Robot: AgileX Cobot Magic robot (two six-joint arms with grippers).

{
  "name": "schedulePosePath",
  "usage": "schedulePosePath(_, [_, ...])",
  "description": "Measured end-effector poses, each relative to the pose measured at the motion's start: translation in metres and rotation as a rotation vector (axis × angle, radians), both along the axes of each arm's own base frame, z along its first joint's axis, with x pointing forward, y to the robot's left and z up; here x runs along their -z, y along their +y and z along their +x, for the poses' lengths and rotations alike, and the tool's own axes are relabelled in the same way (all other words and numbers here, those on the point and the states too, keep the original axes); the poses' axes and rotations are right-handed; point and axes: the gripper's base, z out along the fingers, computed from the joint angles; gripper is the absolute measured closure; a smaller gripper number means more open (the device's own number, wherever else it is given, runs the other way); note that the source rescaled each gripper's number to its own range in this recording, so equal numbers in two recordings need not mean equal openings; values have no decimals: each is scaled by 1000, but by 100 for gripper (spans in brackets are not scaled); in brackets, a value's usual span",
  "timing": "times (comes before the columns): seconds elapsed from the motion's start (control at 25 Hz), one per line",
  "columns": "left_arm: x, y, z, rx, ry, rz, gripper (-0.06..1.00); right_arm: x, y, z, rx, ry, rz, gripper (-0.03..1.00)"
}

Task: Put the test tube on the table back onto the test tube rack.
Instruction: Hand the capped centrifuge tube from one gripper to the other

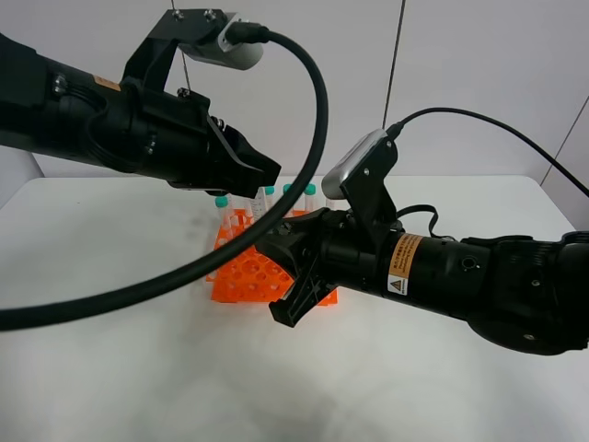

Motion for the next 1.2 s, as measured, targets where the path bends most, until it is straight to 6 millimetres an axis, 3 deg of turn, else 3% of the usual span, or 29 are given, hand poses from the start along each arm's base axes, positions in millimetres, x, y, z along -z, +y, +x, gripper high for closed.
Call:
schedulePosePath(0.12, [-1, 0, 1, -7, -7, -7, 93, -1, 2, -3, -36, -27, 0, 63])
schedulePosePath(0.2, [-1, 0, 1, -8, -11, -7, 93, -2, 3, -3, -44, -29, 3, 59])
schedulePosePath(0.88, [-3, 1, 3, -25, -37, -15, 93, 4, -1, 1, 9, -12, -58, 56])
schedulePosePath(1.2, [-4, 1, 4, -32, -45, -19, 93, 16, -8, 2, 78, 88, -167, 56])
